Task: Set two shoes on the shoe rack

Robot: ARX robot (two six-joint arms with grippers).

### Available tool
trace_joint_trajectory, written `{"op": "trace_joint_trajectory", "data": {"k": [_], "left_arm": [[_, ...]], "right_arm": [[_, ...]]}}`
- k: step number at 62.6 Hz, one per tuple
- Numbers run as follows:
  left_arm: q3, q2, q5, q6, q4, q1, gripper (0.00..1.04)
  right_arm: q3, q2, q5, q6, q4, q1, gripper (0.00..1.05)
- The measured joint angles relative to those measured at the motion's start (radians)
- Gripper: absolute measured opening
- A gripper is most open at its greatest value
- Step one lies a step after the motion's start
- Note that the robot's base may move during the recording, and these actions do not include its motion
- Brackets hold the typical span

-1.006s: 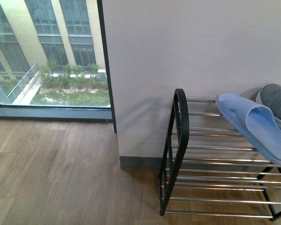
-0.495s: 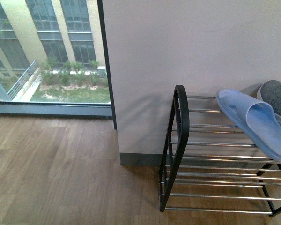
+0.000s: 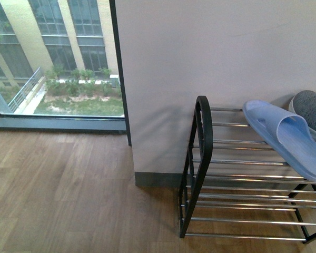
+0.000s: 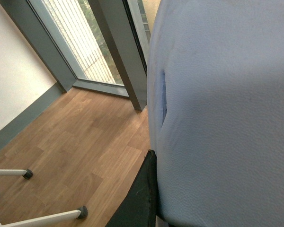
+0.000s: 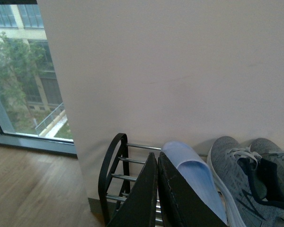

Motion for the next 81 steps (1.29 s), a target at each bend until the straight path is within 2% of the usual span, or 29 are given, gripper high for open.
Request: {"op": "trace_joint_trajectory", "data": {"k": [22, 28, 40, 64, 65, 71, 73, 81], "left_arm": [[0.000, 0.000, 0.000, 0.000, 0.000, 0.000, 0.02], [0.000, 0.000, 0.000, 0.000, 0.000, 0.000, 0.02], [0.000, 0.000, 0.000, 0.000, 0.000, 0.000, 0.02], [0.000, 0.000, -0.006, 0.000, 0.000, 0.001, 0.02], [0.000, 0.000, -0.003, 0.000, 0.000, 0.001, 0.02], [0.002, -0.009, 0.029, -0.032, -0.024, 0.001, 0.02], [0.011, -0.013, 0.083, -0.109, -0.075, -0.008, 0.02], [0.082, 0.038, 0.169, -0.326, -0.167, -0.074, 0.02]], "right_arm": [[0.000, -0.091, 0.000, 0.000, -0.091, 0.000, 0.02], [0.000, -0.224, 0.001, 0.000, -0.253, 0.000, 0.02], [0.000, -0.259, 0.001, -0.001, -0.266, 0.000, 0.02], [0.000, -0.262, -0.004, 0.000, -0.266, 0.000, 0.65], [0.000, -0.262, -0.003, 0.001, -0.268, 0.000, 0.95], [0.000, -0.262, 0.000, 0.001, -0.268, 0.000, 0.95], [0.000, -0.262, 0.000, 0.001, -0.268, 0.000, 0.95], [0.000, -0.263, 0.007, 0.003, -0.269, 0.002, 0.95]]}}
